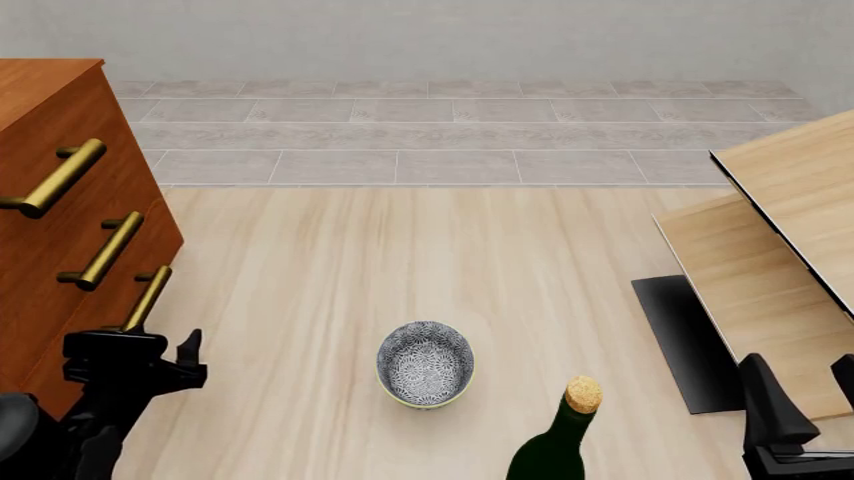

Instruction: Close the bottom drawer of the cabinet.

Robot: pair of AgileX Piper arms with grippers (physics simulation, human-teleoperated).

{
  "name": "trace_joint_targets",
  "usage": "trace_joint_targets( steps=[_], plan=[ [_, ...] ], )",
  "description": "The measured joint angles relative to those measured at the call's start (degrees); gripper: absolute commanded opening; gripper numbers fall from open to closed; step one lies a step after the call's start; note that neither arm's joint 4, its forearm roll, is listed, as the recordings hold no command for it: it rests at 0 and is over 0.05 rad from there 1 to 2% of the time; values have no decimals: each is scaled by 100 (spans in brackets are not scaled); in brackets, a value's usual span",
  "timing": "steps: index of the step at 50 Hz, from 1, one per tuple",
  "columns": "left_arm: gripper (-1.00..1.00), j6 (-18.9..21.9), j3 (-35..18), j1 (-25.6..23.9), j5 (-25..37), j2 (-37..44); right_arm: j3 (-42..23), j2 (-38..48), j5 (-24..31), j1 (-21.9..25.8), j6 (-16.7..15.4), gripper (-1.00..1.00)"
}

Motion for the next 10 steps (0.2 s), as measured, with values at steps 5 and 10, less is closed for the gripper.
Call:
trace_joint_targets(
  steps=[5,10],
  plan=[
    [100,42,0,19,5,-1,0,15,-17,-2,0,100],
    [100,69,2,30,9,-3,1,33,-36,-3,-3,100]
  ],
)
